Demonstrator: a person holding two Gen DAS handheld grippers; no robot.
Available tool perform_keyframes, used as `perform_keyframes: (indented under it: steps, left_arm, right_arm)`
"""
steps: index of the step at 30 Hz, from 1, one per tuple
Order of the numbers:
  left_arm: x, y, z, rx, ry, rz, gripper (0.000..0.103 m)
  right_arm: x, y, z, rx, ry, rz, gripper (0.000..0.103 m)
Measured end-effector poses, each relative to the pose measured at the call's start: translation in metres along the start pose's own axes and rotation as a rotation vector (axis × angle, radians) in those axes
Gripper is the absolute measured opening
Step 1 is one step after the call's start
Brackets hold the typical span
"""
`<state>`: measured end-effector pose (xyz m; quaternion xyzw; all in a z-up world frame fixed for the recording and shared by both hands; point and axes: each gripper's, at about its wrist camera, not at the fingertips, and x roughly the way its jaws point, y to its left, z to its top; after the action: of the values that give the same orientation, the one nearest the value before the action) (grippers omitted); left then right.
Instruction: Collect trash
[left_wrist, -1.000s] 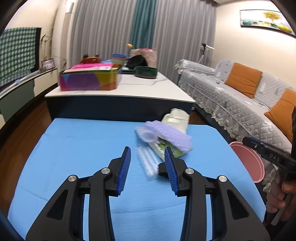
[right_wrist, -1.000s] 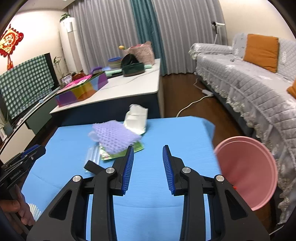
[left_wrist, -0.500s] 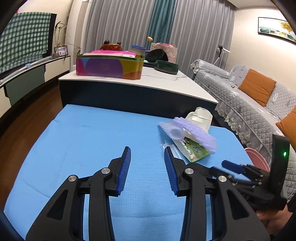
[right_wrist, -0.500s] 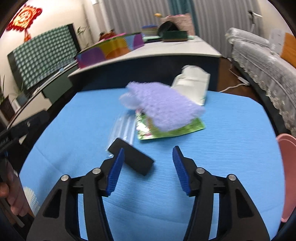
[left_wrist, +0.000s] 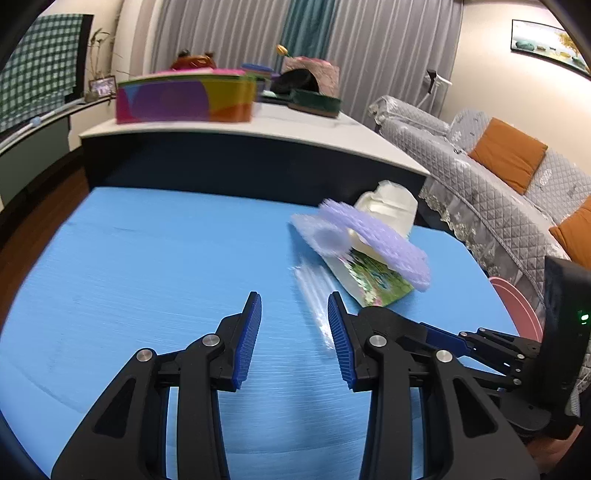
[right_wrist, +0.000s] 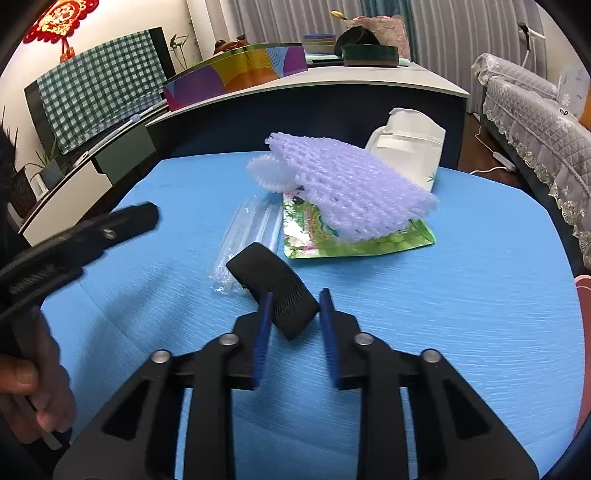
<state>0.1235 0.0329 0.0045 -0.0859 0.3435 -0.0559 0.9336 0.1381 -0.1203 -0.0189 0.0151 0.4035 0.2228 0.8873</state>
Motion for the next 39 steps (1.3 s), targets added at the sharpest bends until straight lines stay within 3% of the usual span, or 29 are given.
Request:
perform_keyframes:
  steps: [11,15,19,32,39]
  left_arm:
    - [0.051,-0.018,-0.016,-0.034,0.156,0.0,0.037]
    - [0.055,-0.024,-0.017,-0.02,0.169,0.012,0.01]
    - [0.051,-0.026,-0.015,-0.014,0.155,0.027,0.003]
    - [-0.003,-0.04,-0.006,0.048,0.037,0.09,0.002]
    - [-0.038,-0.064,-0.001,0.116,-0.052,0.071,0.002]
  right_arm:
    - [-0.028,-0.033,-0.003,0.043,-0.036,-0.054,0.021]
    - [-0.035,-0.043,-0.004,0.054,-0.048,-0.078,0.021]
    - [-0.043,-0.049,0.0,0.062,-0.07,-0.107,0.021]
    - [-0.092,-0.057,0.003,0.105,-0.181,-0.18,0.021]
    - [-0.124,-0.069,-0.005,0.139,-0.222,-0.217,0.021]
